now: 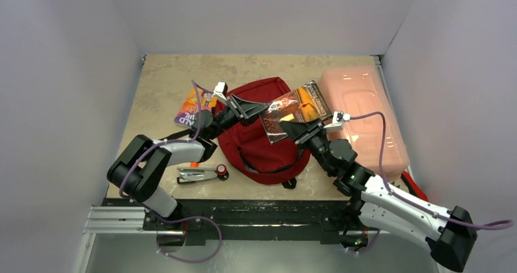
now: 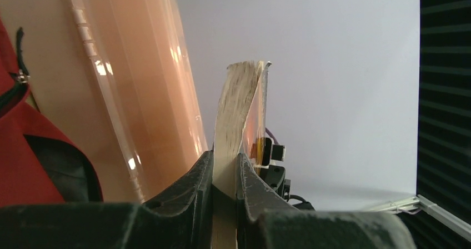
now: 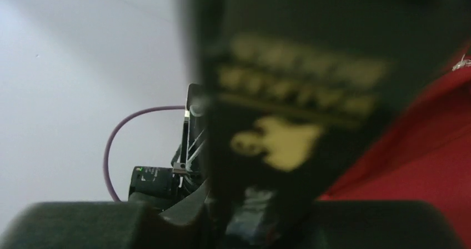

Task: Pack the student bag
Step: Pick up the book from the center of the board.

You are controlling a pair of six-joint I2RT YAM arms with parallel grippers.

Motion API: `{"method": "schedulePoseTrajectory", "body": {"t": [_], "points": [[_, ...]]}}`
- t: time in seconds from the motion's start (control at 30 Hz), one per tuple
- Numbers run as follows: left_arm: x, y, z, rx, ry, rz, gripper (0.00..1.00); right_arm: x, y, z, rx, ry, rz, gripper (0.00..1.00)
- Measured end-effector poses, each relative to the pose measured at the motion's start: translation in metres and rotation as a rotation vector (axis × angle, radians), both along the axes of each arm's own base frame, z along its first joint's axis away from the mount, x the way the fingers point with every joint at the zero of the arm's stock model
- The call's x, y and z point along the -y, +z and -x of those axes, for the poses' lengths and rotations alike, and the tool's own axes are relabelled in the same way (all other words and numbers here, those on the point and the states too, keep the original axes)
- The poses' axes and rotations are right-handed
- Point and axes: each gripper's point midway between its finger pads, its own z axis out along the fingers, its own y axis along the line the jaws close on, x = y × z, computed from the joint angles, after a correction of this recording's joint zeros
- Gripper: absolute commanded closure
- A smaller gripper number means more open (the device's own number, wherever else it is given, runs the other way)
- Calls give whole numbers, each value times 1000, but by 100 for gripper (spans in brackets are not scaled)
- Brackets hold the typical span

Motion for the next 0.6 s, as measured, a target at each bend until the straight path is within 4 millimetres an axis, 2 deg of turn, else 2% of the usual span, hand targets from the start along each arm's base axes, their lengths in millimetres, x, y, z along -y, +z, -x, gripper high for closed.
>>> {"method": "schedulePoseTrajectory", "body": {"t": [0.07, 0.1, 0.2, 0.27, 0.4, 0.6], "points": [[7, 5, 4, 13, -29, 4, 98, 6, 5, 3, 18, -10, -13, 98], [11, 8, 5, 21, -37, 8, 93, 9, 7, 3, 26, -18, -10, 100], [23, 19, 6, 49, -73, 21, 73, 20, 15, 5, 40, -52, -7, 100], [29, 17, 8, 50, -101, 17, 62, 26, 20, 8, 49, -61, 21, 100], [40, 1, 22, 37, -185, -20, 51, 41, 32, 7, 69, -108, 113, 100], [47, -19, 32, 71, -241, -130, 46, 63, 58, 14, 113, -146, 255, 100]]}}
